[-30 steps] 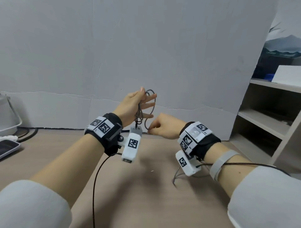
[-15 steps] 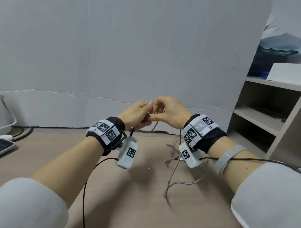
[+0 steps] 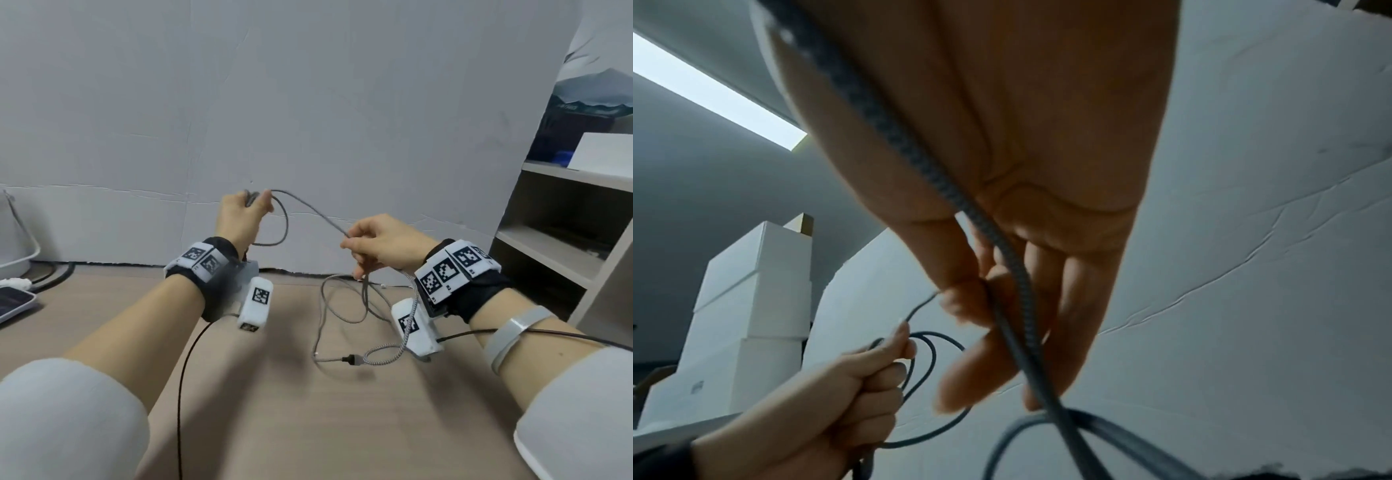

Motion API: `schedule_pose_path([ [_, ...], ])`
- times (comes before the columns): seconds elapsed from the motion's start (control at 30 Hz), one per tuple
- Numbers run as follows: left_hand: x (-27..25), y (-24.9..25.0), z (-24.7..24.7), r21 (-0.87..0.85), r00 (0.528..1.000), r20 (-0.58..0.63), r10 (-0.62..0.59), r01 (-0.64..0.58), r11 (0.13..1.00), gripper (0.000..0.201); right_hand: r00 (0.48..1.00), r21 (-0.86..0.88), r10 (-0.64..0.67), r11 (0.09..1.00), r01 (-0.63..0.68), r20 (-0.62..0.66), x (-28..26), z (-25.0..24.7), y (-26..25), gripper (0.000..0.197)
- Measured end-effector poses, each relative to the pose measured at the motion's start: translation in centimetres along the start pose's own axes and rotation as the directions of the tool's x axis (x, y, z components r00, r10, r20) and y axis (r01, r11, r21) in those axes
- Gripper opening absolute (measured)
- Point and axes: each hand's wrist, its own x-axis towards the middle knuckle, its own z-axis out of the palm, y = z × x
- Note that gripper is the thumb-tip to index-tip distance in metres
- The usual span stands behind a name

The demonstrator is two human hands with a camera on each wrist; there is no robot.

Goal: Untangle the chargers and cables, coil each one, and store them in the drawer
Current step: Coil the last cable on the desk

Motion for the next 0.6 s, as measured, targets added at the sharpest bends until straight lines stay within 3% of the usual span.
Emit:
schedule_pose_path([
  [0.13, 1.9, -0.8, -0.7, 0.007, 0.984, -0.152, -0.093, 0.095, 0.995, 0.038, 0.995, 0.003, 0.009, 1.000, -0.009, 0.097, -0.4, -0.1, -0.2, 0.017],
  [0.23, 2.4, -0.6, -1.1, -0.079, 0.963, -0.157, -0.219, 0.209, 0.975, 0.039, 1.000, -0.093, -0.009, 0.996, 0.009, 0.004, -0.4, -0.4, 0.0, 0.017],
  [0.3, 1.6, 0.2, -1.2, -0.232, 0.947, 0.019, -0.320, 0.315, 0.920, 0.039, 0.979, -0.013, -0.021, 1.000, 0.018, -0.204, 0.3, -0.7, 0.6, 0.019],
  [0.4, -0.5, 2.4, -0.9, -0.394, 0.881, 0.367, -0.298, 0.437, 0.808, 0.039, 0.843, -0.168, -0.082, 0.986, -0.011, -0.532, 1.9, -0.6, 1.7, 0.024],
  [0.47, -1.5, 3.9, -0.1, -0.441, 0.857, 0.469, -0.215, 0.438, 0.784, 0.040, 0.841, -0.345, -0.111, 0.934, -0.094, -0.529, 2.3, 0.3, 2.0, 0.027],
  [0.6, -3.2, 6.3, 1.7, -0.554, 0.872, 0.484, -0.074, 0.371, 0.745, 0.037, 0.935, -0.556, -0.062, 0.817, -0.154, -0.349, 2.6, 3.6, 1.4, 0.025],
])
